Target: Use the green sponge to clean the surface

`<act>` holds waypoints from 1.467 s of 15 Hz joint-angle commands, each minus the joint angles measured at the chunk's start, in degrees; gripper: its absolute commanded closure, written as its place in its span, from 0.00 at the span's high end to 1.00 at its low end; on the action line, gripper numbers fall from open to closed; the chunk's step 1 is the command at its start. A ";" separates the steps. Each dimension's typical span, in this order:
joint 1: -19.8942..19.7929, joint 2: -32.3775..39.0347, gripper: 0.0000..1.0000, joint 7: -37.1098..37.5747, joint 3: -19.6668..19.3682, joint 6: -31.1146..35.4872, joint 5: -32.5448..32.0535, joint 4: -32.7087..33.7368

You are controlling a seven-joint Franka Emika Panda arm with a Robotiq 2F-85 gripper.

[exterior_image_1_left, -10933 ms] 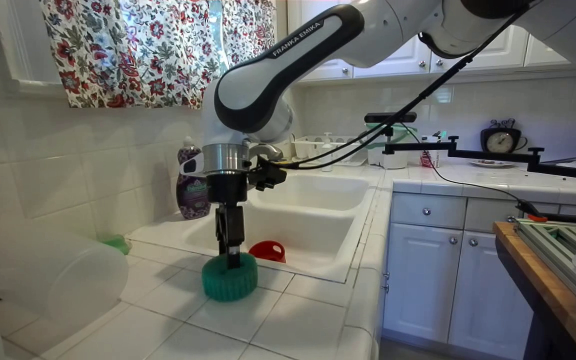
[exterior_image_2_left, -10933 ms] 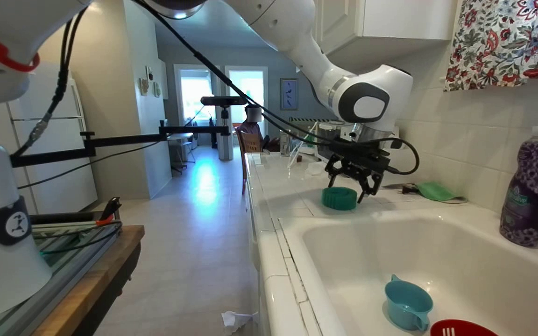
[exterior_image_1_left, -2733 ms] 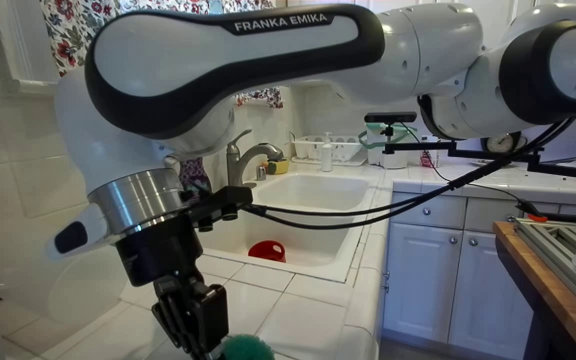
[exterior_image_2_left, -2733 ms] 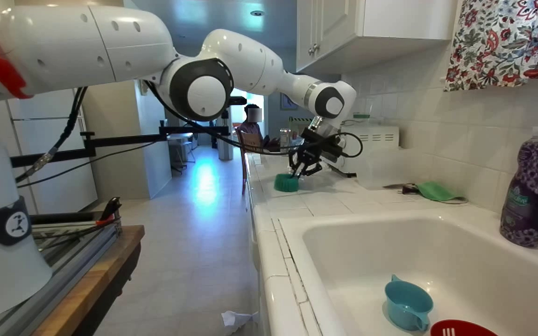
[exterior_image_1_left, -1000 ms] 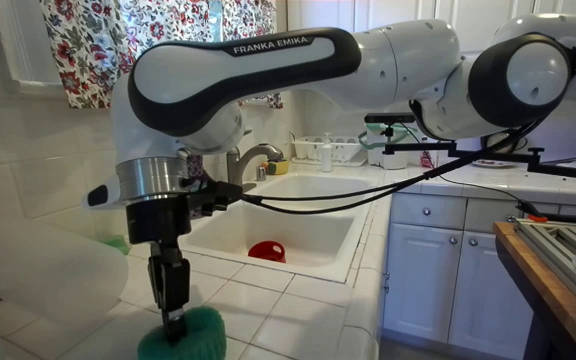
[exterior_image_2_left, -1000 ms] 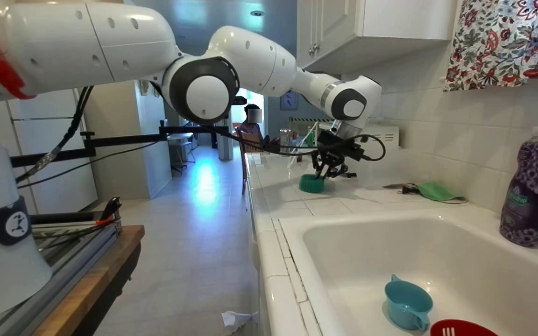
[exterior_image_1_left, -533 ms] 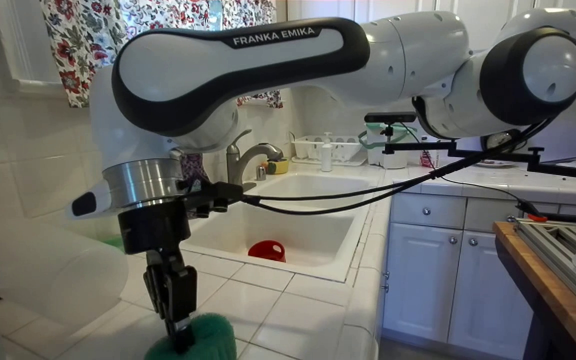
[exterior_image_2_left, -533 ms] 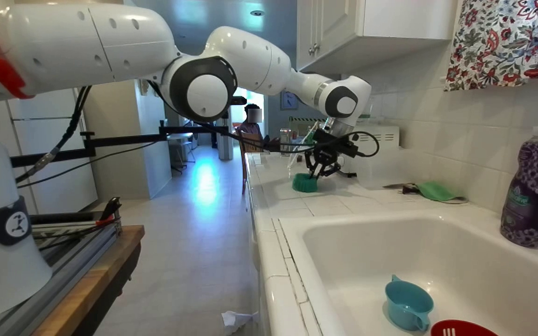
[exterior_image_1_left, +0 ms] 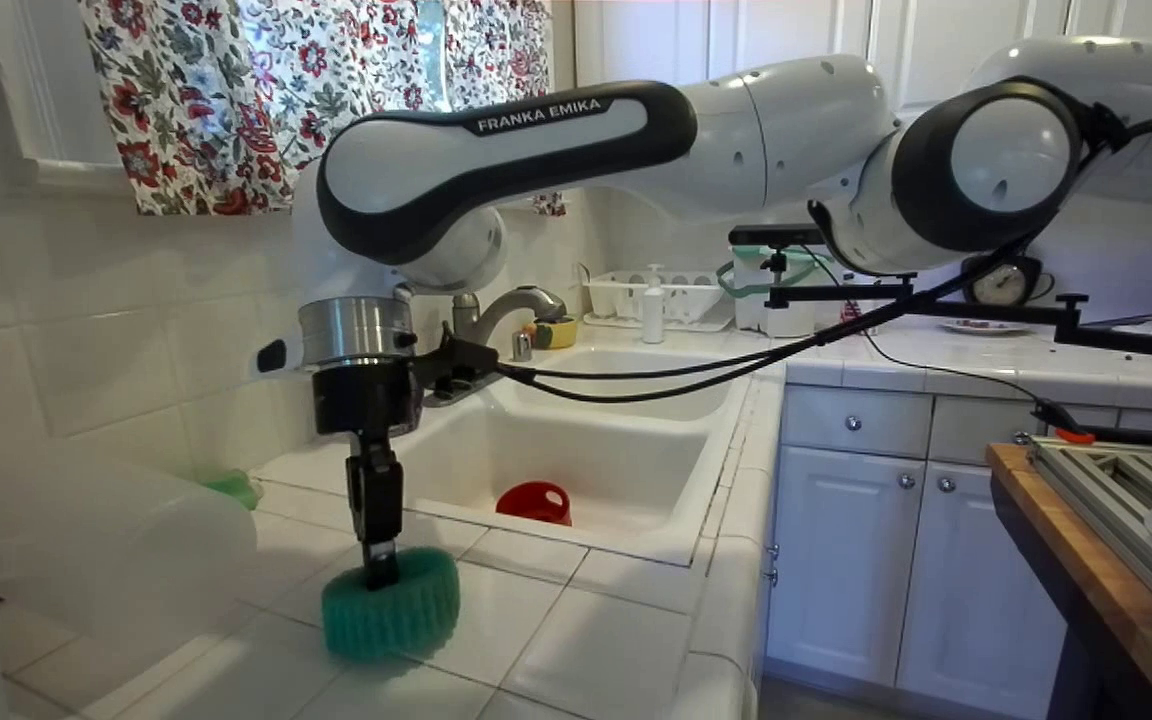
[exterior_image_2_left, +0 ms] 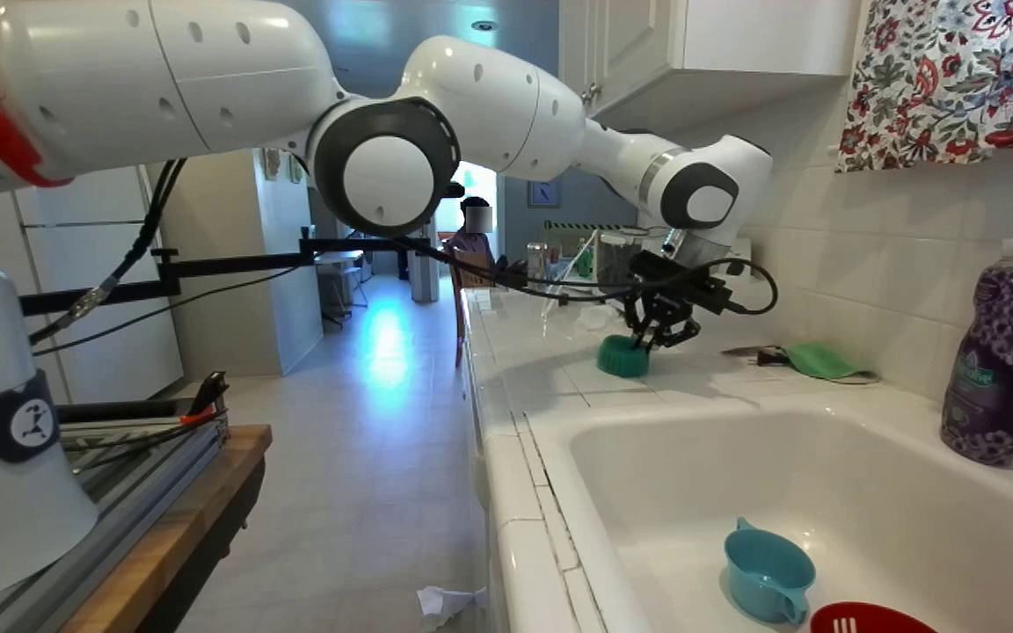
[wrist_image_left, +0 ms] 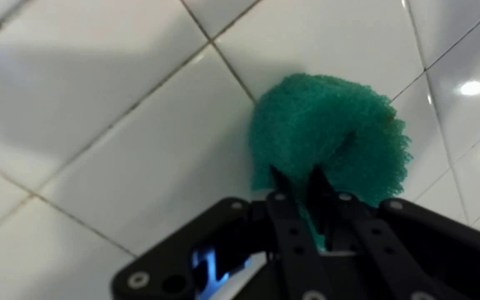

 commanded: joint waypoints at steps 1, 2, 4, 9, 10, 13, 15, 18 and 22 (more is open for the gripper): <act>-1.64 1.61 0.04 6.19 -0.05 5.33 1.37 0.40; -2.08 1.84 0.04 7.12 -0.01 6.71 1.58 0.51; -1.69 1.48 0.04 8.10 -0.39 7.15 0.73 0.43; 2.57 0.73 0.04 4.53 -0.06 3.61 -0.91 -0.84; 3.44 0.75 0.04 3.39 0.21 3.01 -0.93 -0.81; 6.26 0.25 0.04 -0.54 0.37 0.25 -1.81 -1.22; 8.30 -0.03 0.04 -3.47 0.30 -1.54 -2.56 -1.47; 9.83 -0.37 0.04 -7.32 -0.21 -4.21 -3.89 -1.61; 7.04 -0.15 0.04 -6.81 -0.58 -2.86 -3.23 -0.37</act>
